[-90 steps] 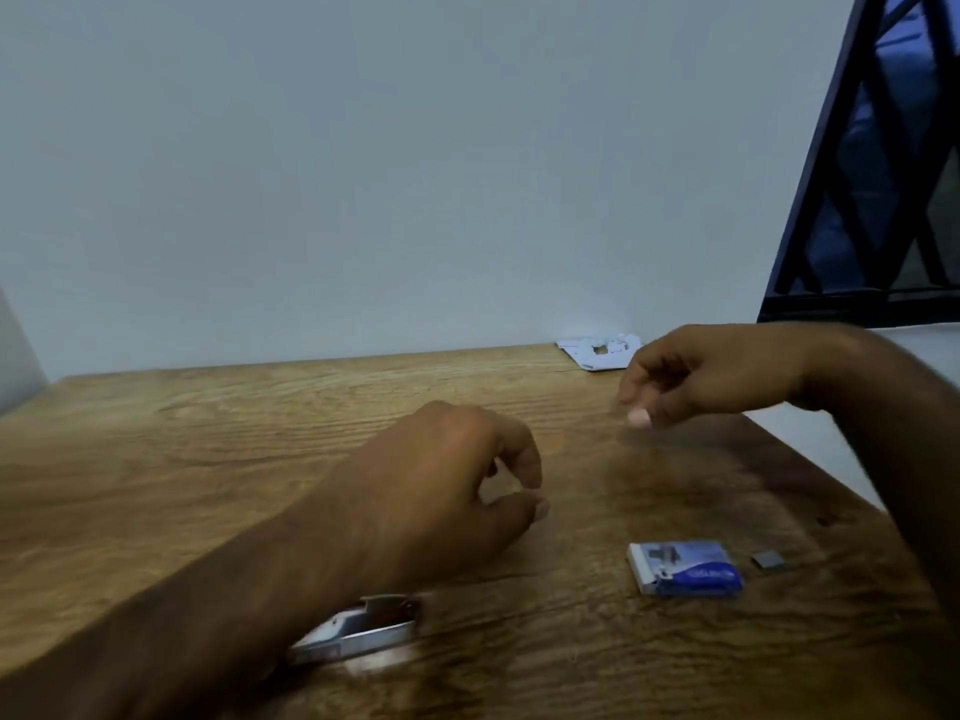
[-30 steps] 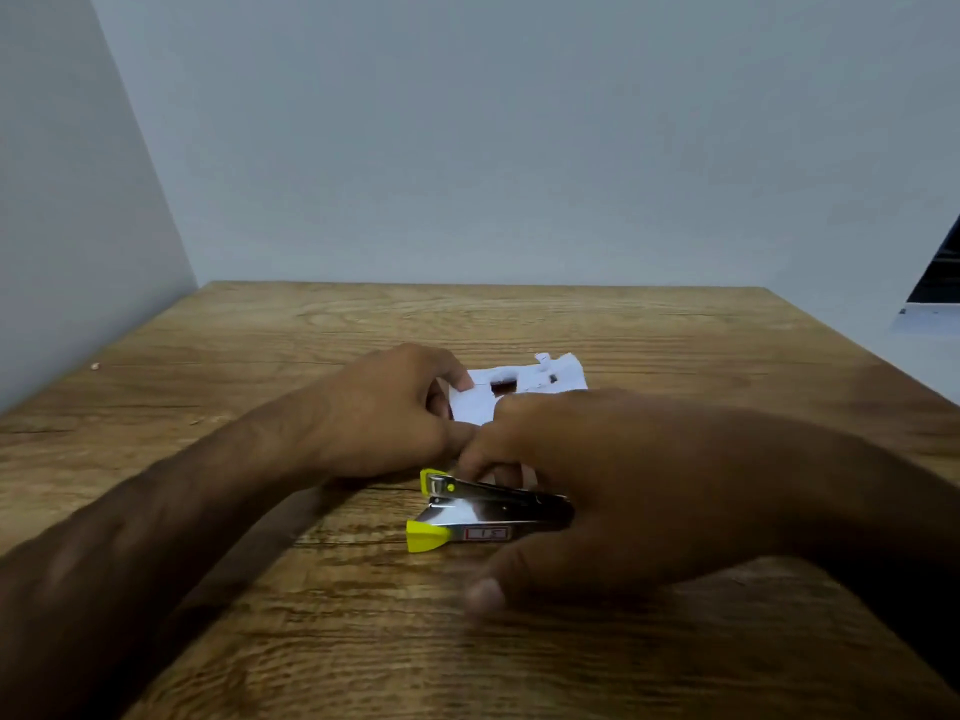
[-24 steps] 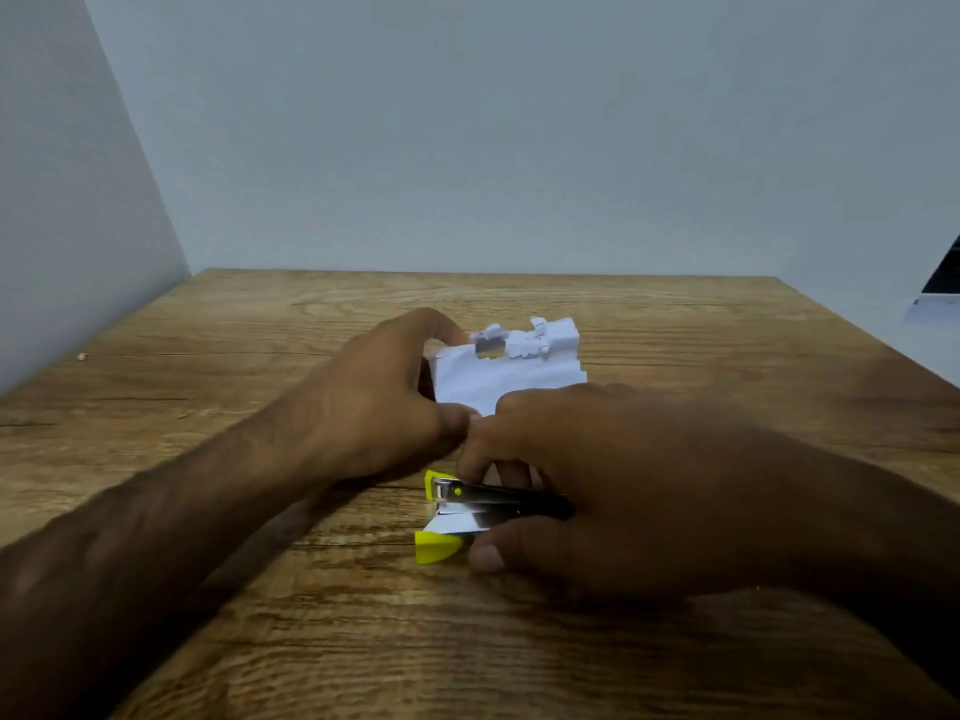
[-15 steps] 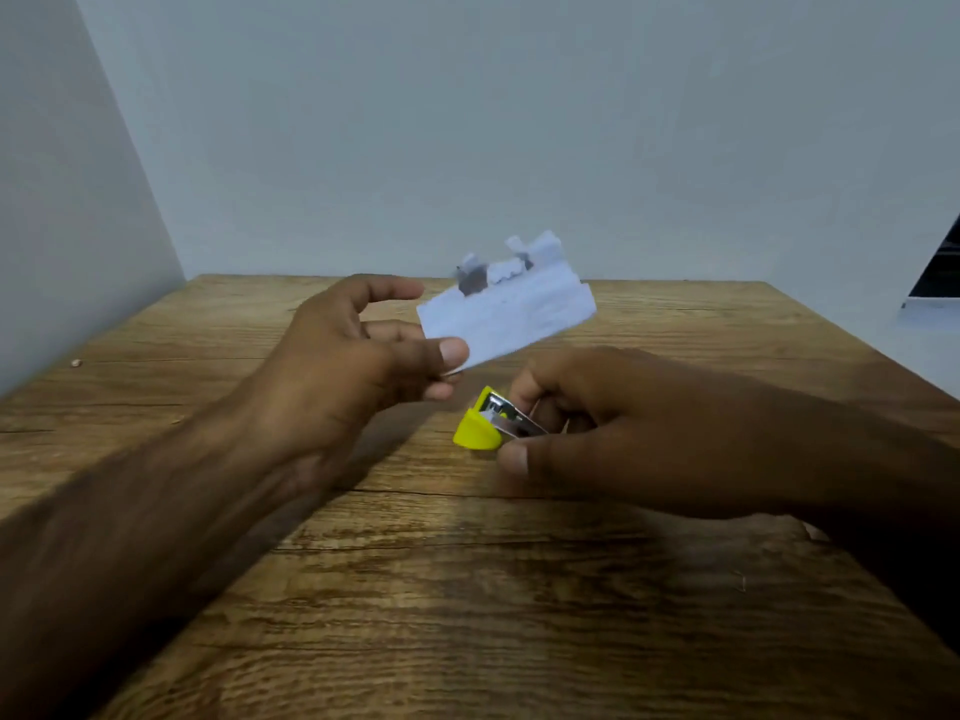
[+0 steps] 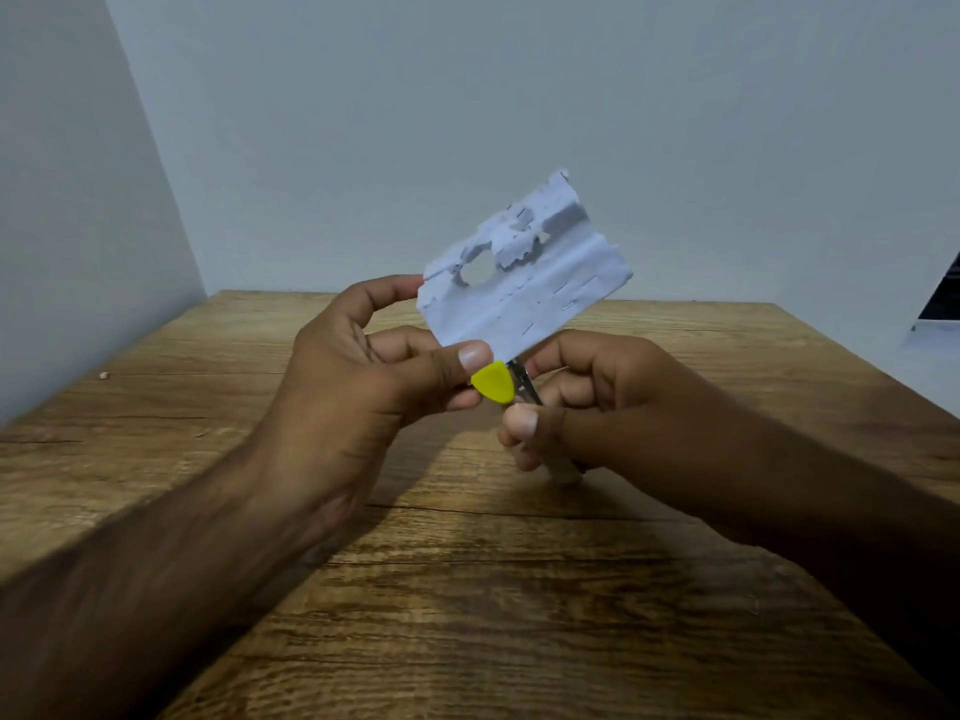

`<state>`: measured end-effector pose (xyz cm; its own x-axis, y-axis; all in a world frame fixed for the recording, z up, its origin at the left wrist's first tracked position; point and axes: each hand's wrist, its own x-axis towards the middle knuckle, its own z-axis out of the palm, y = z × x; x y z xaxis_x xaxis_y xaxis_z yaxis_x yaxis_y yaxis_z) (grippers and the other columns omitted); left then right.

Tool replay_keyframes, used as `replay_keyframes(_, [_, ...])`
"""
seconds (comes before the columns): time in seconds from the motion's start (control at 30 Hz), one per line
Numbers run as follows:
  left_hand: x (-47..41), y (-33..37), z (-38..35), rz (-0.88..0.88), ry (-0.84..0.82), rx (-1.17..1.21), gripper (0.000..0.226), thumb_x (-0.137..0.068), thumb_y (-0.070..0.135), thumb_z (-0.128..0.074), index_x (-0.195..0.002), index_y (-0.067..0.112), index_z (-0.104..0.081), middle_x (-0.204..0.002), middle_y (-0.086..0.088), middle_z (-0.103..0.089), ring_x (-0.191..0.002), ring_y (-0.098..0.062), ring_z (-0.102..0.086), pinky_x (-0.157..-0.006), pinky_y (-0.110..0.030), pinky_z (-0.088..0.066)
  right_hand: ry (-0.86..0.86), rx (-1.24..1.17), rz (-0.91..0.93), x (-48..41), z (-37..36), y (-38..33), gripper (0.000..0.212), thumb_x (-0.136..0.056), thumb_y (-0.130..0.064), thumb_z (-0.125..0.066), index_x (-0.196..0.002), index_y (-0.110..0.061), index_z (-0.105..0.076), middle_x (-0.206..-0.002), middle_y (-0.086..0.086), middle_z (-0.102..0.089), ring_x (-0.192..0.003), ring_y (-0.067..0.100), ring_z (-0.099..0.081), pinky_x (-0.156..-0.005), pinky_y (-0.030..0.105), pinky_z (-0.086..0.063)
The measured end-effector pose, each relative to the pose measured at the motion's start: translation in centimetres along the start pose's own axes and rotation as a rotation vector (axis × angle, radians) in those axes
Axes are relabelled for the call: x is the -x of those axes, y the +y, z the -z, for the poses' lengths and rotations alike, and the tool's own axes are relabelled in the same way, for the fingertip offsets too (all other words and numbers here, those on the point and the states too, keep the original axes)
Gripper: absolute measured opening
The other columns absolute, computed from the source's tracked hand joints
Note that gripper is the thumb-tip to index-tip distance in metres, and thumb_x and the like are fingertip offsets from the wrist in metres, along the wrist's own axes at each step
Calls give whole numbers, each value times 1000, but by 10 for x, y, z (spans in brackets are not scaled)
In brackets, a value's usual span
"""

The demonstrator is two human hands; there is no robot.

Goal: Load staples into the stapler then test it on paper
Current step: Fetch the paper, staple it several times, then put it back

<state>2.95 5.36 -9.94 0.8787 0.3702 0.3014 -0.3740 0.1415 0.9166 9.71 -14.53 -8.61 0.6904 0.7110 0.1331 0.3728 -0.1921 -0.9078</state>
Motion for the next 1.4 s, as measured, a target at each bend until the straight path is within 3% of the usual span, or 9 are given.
replay_keyframes(0.17, [2,0,0,-44,-39,-18,61,-61,12,-92,-115,1,-67,-73,-18,-75,-71,-31,-76,-70,-37,-61,-31,-62,-9,1,-3,0,23,-91,-20,-76,-113,-19,-72,-95,18,-79,-85,26,-80,-65,20,-56])
replay_keyframes(0.3, [1,-1,1,-76,-1,-48,56,-60,13,-92,-100,-9,-60,-73,-27,-71,-67,-33,-74,-70,-40,-62,-2,-95,9,1,-5,0,27,-85,-27,-74,-111,-18,-72,-93,16,-80,-83,24,-79,-67,27,-57])
replay_keyframes(0.4, [1,2,1,-95,5,-84,64,-58,14,-94,-103,-14,-58,-83,-39,-68,-71,-34,-75,-72,-44,-64,14,-115,16,1,-4,0,24,-85,-26,-76,-107,-18,-73,-93,15,-81,-85,27,-79,-67,32,-60])
replay_keyframes(0.53, [0,2,3,-126,-36,-106,37,-62,5,-90,-92,0,-69,-73,-14,-71,-70,-25,-75,-67,-36,-63,7,-119,38,2,-4,-1,20,-90,-20,-76,-109,-17,-74,-94,16,-81,-88,30,-79,-71,37,-61])
replay_keyframes(0.7, [1,-1,3,-109,-43,-108,44,-63,0,-88,-99,-10,-65,-88,-39,-67,-76,-34,-75,-68,-36,-63,-28,-171,65,2,-3,-5,24,-89,-21,-70,-113,-20,-73,-103,0,-83,-89,24,-79,-75,40,-64])
replay_keyframes(0.9, [1,-1,3,-58,-44,-71,42,-63,8,-89,-96,-5,-68,-97,-45,-65,-79,-36,-74,-70,-35,-62,-15,-196,38,3,-6,-4,21,-95,-16,-69,-115,-21,-72,-101,13,-80,-85,23,-77,-77,45,-62])
replay_keyframes(1.1, [2,-1,0,-79,-94,-74,34,-66,9,-86,-96,3,-74,-89,-27,-76,-79,-30,-76,-72,-34,-62,53,-203,38,2,-6,-2,20,-97,-7,-65,-111,-19,-74,-98,5,-83,-83,21,-80,-76,41,-63])
replay_keyframes(1.27, [4,8,-1,-56,-256,0,33,-81,7,-74,-113,0,-73,-112,-24,-76,-100,-38,-74,-90,-38,-60,102,-212,77,3,-6,-2,24,-94,-2,-67,-108,-19,-76,-99,4,-83,-92,27,-80,-68,28,-60])
replay_keyframes(1.4, [12,6,-9,-66,-412,-10,45,-82,7,-77,-125,0,-67,-122,-19,-75,-114,-35,-71,-96,-37,-57,130,-229,131,2,-5,-4,26,-89,2,-72,-111,-12,-77,-100,6,-84,-94,18,-80,-76,27,-64])
